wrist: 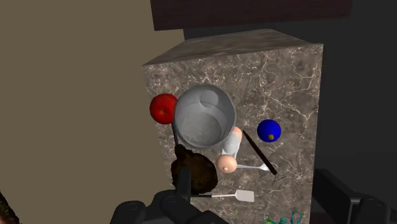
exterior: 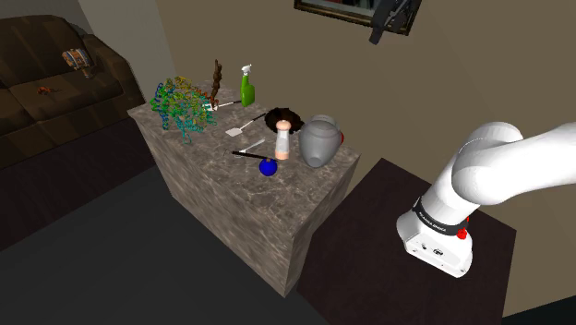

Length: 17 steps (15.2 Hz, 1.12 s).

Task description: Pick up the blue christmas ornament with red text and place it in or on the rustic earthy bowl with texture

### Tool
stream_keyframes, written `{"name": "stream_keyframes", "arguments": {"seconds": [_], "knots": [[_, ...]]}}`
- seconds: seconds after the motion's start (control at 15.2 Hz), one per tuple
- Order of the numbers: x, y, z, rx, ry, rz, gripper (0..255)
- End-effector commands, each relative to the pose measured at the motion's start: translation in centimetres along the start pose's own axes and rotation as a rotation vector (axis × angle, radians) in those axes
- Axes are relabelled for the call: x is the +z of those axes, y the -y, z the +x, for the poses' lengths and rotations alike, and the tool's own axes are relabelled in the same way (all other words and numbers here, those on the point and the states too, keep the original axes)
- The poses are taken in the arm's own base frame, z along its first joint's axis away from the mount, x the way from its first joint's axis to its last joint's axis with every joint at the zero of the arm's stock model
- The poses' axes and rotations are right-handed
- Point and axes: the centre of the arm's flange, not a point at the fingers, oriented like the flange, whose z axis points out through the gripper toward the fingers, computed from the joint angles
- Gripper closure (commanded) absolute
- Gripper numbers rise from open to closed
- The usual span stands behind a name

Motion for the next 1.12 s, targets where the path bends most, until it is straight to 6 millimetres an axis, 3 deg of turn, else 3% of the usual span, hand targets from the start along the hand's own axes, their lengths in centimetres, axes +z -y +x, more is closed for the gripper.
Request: {"name": "stream_keyframes", "arguments": {"seconds": [0.0,0.53,1.06], "knots": [[0.0,0.0,0.0,0.000,0.000,0.000,0],[8.8,7.2,-1.2,0.089,-0.070,-0.080,0],[18.2,13.8,-1.2,0.178,-0.141,-0.160,0]]}}
